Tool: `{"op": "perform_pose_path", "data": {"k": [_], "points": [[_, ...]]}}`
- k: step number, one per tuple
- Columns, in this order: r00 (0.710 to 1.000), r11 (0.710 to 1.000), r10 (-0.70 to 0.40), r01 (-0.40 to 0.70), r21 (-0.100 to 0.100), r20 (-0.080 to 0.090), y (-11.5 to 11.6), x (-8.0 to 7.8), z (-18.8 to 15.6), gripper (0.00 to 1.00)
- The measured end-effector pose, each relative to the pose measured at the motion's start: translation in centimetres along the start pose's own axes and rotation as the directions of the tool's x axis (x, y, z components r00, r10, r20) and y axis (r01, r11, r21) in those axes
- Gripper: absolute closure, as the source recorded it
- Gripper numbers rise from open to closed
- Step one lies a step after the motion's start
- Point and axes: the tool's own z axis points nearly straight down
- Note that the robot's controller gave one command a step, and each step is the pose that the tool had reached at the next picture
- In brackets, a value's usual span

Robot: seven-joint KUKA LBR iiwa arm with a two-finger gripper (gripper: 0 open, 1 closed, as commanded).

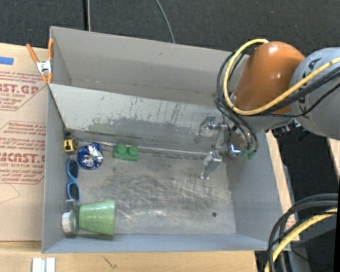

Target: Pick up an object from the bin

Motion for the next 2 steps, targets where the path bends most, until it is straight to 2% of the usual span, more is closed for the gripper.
{"op": "perform_pose_path", "data": {"k": [1,2], "points": [[0.976,0.976,-0.219,0.219,-0.003,-0.007,4.8,8.0,4.8,0.00],[0.986,0.985,-0.170,0.170,-0.005,-0.001,11.5,4.6,9.0,0.00]]}}
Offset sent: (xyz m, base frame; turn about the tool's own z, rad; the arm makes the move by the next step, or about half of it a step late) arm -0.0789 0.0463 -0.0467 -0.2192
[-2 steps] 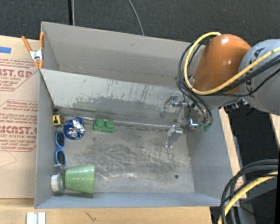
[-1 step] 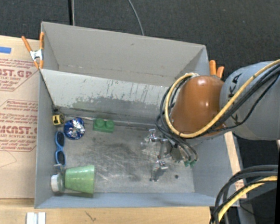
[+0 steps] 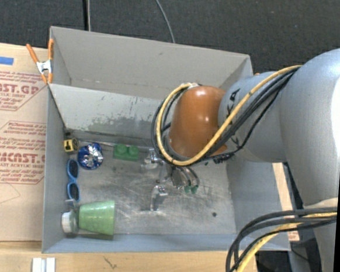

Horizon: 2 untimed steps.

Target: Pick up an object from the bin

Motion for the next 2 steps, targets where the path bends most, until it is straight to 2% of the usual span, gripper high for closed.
{"op": "perform_pose_path", "data": {"k": [1,2], "points": [[0.991,0.991,-0.130,0.130,-0.001,0.004,12.7,-5.4,-0.9,0.00],[1.000,1.000,-0.015,0.015,-0.001,0.012,12.7,-7.5,2.2,0.00]]}}
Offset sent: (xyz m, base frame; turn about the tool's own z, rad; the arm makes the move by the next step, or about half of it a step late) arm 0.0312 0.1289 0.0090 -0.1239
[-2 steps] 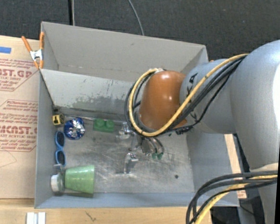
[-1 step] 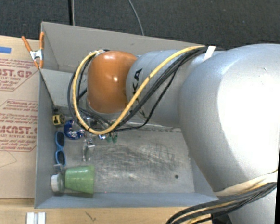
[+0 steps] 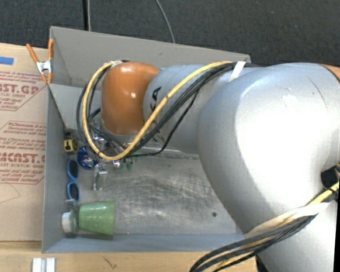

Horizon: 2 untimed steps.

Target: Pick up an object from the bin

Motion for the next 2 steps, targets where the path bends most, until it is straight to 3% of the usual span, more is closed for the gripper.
{"op": "perform_pose_path", "data": {"k": [1,2], "points": [[0.999,0.999,0.051,-0.051,0.005,0.001,1.17,-0.03,-0.02,0.00],[0.999,0.999,0.050,-0.050,0.001,0.014,1.30,-0.37,-0.39,1.00]]}}
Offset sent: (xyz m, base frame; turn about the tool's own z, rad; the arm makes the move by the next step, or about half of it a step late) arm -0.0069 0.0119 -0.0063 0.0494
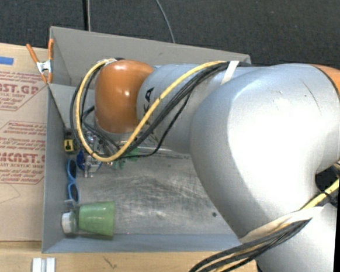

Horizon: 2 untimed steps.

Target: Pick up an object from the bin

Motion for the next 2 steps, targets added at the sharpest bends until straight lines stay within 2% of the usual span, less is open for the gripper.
{"op": "perform_pose_path", "data": {"k": [1,2], "points": [[1.000,1.000,-0.001,0.001,0.002,-0.019,0.06,0.49,0.44,0.00],[1.000,1.000,-0.001,0.001,-0.002,-0.001,0.14,0.05,0.01,1.00]]}}
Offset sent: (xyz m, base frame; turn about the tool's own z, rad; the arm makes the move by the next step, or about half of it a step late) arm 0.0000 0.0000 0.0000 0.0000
